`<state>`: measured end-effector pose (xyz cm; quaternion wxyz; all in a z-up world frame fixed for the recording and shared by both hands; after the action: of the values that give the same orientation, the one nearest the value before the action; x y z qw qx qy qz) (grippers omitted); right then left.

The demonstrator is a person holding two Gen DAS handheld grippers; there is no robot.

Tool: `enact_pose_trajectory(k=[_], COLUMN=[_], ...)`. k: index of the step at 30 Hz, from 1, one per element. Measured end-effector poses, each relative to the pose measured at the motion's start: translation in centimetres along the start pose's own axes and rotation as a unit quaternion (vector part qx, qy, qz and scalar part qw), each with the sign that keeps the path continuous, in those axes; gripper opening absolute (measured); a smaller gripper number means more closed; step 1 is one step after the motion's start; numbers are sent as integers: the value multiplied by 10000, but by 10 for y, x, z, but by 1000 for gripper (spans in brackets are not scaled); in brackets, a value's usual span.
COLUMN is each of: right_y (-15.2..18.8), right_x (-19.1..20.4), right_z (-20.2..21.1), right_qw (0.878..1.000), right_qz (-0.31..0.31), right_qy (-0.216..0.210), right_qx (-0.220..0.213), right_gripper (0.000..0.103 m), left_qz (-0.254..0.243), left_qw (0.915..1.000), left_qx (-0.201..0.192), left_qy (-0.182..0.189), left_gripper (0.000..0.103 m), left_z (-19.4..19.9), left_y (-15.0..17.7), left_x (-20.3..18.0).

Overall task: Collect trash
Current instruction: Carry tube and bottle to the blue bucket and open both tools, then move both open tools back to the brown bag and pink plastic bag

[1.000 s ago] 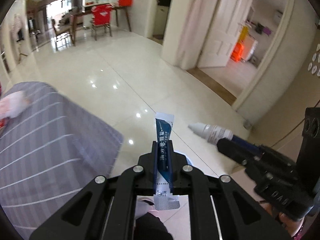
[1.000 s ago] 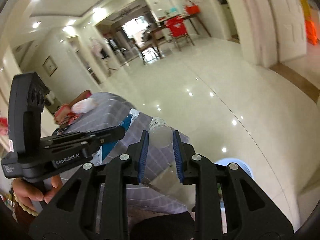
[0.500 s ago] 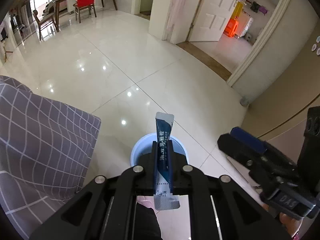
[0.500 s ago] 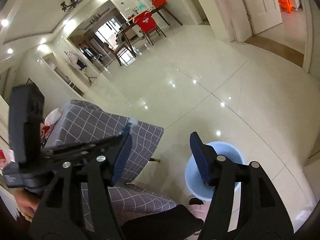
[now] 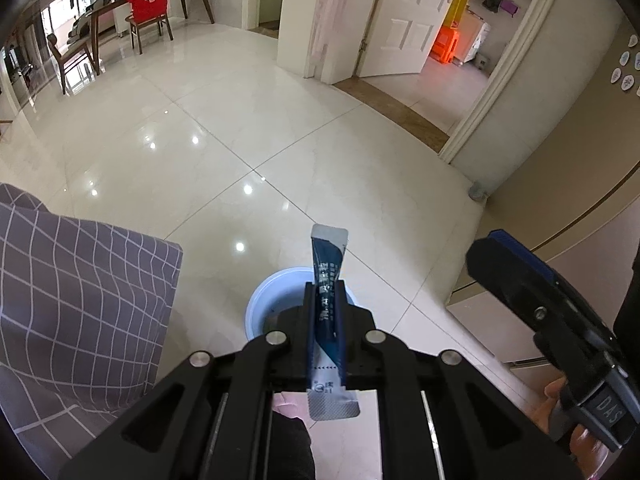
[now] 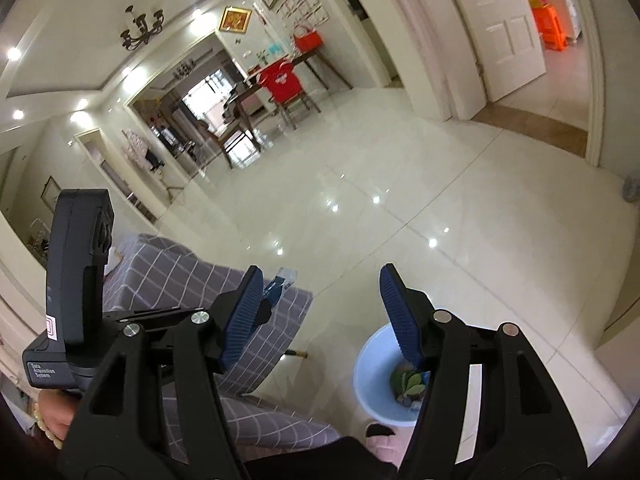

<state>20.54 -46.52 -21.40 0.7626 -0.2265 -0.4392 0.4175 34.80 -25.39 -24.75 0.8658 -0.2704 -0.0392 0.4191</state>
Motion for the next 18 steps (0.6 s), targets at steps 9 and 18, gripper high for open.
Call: enact_pose_trajectory(k=[9, 18], right_y=[-8, -7], right_x=[-15, 0], right_z=[19, 9], right_qw=[9989, 9990], right_qz=[-156, 148], right_qy=[197, 416], right_qx=[-393, 5], right_gripper=[67, 89], left_qz=[563, 488], left_qw=[9976, 9979], left_qx=[-271, -416], left_qy=[302, -63], left_gripper=[71, 74], left_z=[4, 26], left_y=[-14, -7], left_x=[0, 5])
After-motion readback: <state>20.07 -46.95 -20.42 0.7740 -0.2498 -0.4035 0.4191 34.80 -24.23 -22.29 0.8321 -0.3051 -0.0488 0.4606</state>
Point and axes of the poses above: each gripper's, at about its wrist camera, not at the fingertips, and z roughly against the way its jaws point, x to its left, y to its underside, the point moved 2 cm from there along -z, roughly the way its jaws point, and after that the axes turned 2 degrees about -x, right-handed, at the moved point
